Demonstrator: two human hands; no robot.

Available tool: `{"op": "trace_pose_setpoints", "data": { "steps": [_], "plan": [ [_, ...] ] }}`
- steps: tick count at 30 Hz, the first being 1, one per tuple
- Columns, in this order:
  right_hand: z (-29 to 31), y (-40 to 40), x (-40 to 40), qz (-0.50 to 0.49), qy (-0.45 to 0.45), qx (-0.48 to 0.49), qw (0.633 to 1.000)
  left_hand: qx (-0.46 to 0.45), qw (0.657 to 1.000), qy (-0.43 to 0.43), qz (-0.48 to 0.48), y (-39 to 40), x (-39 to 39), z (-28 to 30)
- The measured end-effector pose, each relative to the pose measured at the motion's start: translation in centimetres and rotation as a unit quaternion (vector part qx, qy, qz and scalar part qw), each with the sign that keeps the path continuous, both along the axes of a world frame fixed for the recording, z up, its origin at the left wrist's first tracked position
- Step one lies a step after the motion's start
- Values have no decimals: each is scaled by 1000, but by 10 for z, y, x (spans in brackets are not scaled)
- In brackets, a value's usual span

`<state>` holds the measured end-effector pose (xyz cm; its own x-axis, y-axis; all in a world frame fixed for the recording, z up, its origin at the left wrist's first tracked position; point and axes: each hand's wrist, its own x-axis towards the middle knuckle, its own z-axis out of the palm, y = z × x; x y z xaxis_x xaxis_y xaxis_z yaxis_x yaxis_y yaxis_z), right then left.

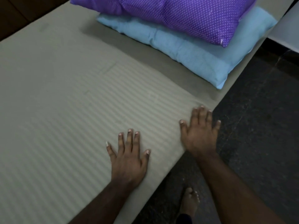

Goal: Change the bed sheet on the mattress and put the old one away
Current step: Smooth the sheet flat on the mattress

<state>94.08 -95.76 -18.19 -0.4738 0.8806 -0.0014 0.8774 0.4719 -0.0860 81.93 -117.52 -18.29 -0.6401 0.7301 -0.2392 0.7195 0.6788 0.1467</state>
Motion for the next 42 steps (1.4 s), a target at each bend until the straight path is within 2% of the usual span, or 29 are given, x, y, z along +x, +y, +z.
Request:
{"op": "trace_pose_setpoints", "data": {
  "steps": [1, 2, 5, 6, 7, 10, 11, 13, 14, 15, 17, 20, 21, 22, 23, 26, 29, 32, 35, 37, 38, 40, 42],
  "plan": [
    [4, 12, 0, -13, 4, 5, 1000, -1, 1000, 1, 4, 19, 3, 0],
    [7, 17, -4, 17, 4, 10, 1000, 3, 1000, 3, 3, 40, 5, 1],
    [6, 23, -16, 232, 35, 7, 972, 34, 999, 0, 5, 106, 15, 0],
    [5, 37, -14, 254, 41, -1, 966, 34, 999, -11, 11, 125, 21, 1],
    [2, 56, -9, 239, 45, -8, 970, 27, 999, -26, 22, 141, 28, 2],
    [6, 119, 26, 107, 59, -61, 991, 14, 996, -76, 52, 170, 39, 15],
    [15, 139, 36, 52, 95, -88, 990, 35, 992, -106, 61, 180, 37, 23],
    [44, 173, 41, -71, 229, -115, 964, 144, 963, -193, 123, 211, 20, 47],
    [62, 189, 37, -118, 297, -110, 941, 222, 930, -232, 180, 232, 8, 63],
    [82, 205, 29, -143, 352, -102, 919, 296, 882, -271, 245, 255, -6, 81],
    [124, 242, 2, -155, 443, -103, 877, 404, 772, -352, 343, 298, -36, 125],
    [180, 310, -49, -136, 534, -111, 827, 505, 607, -481, 381, 346, -81, 164],
    [197, 331, -64, -123, 545, -99, 823, 521, 555, -524, 383, 358, -96, 171],
    [213, 351, -78, -106, 540, -77, 831, 524, 517, -554, 388, 368, -110, 174],
    [229, 372, -90, -79, 526, -51, 845, 519, 495, -574, 395, 379, -121, 178],
    [266, 424, -127, 10, 448, 2, 894, 501, 471, -589, 424, 398, -140, 172],
    [285, 456, -170, 71, 337, 3, 939, 499, 427, -612, 441, 405, -149, 160],
    [275, 472, -203, 94, 220, -80, 968, 492, 422, -612, 453, 402, -152, 154],
    [252, 468, -221, 94, 152, -210, 961, 507, 383, -613, 469, 383, -162, 155],
    [239, 457, -225, 83, 163, -319, 930, 524, 364, -602, 481, 357, -173, 159],
    [234, 445, -229, 68, 190, -403, 892, 535, 365, -586, 487, 340, -180, 160],
    [225, 405, -238, 28, 227, -552, 802, 568, 382, -538, 491, 300, -190, 164],
    [213, 356, -245, 31, 256, -604, 754, 598, 415, -475, 494, 258, -196, 171]
  ]
}}
